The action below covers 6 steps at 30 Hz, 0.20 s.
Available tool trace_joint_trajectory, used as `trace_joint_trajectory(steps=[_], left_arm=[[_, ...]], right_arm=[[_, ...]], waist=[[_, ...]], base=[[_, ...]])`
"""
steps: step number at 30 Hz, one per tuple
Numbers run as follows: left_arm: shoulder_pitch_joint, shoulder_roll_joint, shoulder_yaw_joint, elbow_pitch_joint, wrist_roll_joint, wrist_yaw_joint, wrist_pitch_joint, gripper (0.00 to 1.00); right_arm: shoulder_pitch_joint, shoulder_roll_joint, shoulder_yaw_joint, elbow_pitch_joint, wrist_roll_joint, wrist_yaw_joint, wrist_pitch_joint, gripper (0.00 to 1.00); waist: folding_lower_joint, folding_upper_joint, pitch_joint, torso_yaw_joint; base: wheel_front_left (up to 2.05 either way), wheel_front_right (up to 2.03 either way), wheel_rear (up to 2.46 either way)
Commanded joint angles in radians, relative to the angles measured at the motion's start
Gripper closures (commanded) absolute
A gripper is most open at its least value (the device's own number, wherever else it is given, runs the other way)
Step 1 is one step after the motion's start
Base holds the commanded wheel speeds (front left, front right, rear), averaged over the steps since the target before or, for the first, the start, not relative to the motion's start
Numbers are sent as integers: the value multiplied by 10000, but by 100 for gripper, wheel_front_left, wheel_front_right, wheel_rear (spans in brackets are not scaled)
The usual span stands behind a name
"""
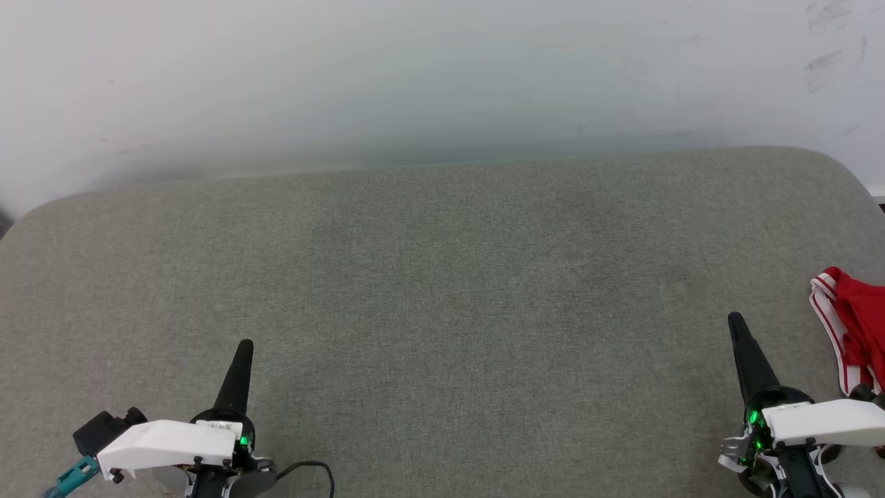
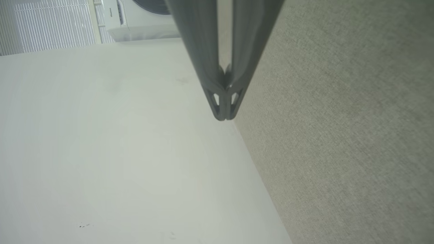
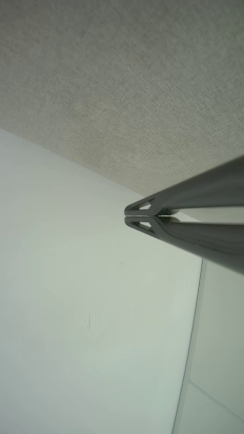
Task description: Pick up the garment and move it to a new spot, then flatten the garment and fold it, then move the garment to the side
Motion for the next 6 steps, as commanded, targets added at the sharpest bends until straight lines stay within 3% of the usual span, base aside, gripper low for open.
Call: trace_joint_trajectory(steps=[1, 6], left_arm=[[-173, 57, 61, 11, -238, -39, 61, 100], [-231, 54, 84, 61, -551, -49, 151, 100]], right_arm=[[-174, -41, -35, -3, 250, -2, 73, 100], [-195, -32, -74, 33, 571, -2, 166, 100]], waist=[[0, 0, -8, 9], [0, 0, -26, 29]], base=[[0, 0, 0], [0, 0, 0]])
